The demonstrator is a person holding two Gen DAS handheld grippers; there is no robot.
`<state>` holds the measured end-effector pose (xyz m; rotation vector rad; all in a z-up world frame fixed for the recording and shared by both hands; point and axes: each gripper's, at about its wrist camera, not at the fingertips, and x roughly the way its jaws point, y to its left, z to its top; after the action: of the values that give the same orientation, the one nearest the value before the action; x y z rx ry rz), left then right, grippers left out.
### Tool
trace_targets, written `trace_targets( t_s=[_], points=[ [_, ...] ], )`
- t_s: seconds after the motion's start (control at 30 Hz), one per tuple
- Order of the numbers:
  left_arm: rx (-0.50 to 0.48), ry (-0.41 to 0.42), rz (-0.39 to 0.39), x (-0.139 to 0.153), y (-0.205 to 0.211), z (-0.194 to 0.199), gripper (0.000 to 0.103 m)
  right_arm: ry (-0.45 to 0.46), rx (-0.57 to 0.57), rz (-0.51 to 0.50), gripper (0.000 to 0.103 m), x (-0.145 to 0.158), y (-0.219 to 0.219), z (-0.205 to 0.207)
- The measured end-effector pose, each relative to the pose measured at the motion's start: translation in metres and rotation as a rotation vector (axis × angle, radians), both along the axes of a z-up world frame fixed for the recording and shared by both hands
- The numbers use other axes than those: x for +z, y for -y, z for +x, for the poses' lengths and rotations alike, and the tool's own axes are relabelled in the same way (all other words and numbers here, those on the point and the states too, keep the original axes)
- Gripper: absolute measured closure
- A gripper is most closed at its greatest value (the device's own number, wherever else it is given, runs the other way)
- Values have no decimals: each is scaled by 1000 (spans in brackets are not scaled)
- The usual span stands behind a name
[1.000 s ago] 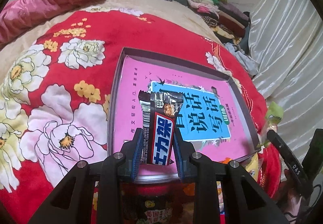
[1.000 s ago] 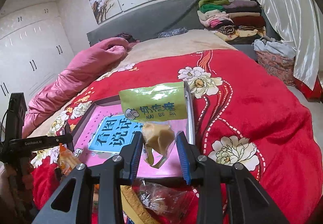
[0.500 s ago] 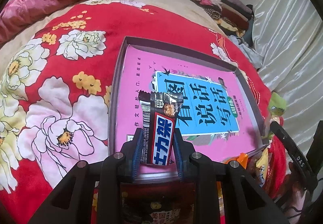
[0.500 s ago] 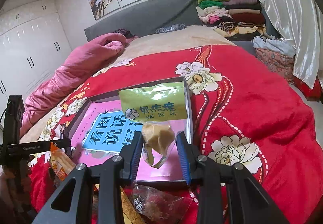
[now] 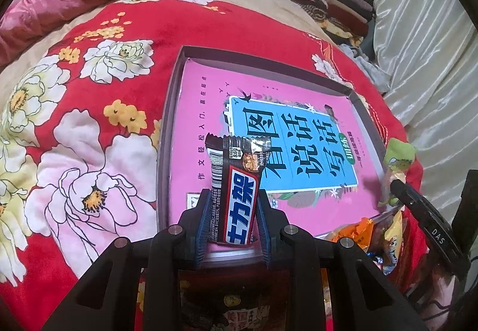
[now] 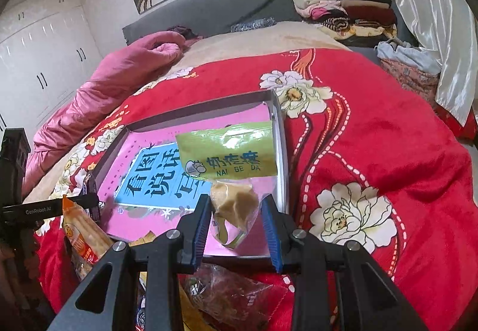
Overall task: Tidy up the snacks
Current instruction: 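Lift both held snacks and carry them over the tray onto the pink book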
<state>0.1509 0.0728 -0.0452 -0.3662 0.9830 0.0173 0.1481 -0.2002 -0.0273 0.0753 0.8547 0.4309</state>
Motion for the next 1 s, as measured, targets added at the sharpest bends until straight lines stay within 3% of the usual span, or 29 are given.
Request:
trace_targets(
  t_s=[1.0],
  points=[
    [-12, -13, 8, 0, 3, 1, 74, -33, 24, -11, 68, -8, -3, 2]
  ],
)
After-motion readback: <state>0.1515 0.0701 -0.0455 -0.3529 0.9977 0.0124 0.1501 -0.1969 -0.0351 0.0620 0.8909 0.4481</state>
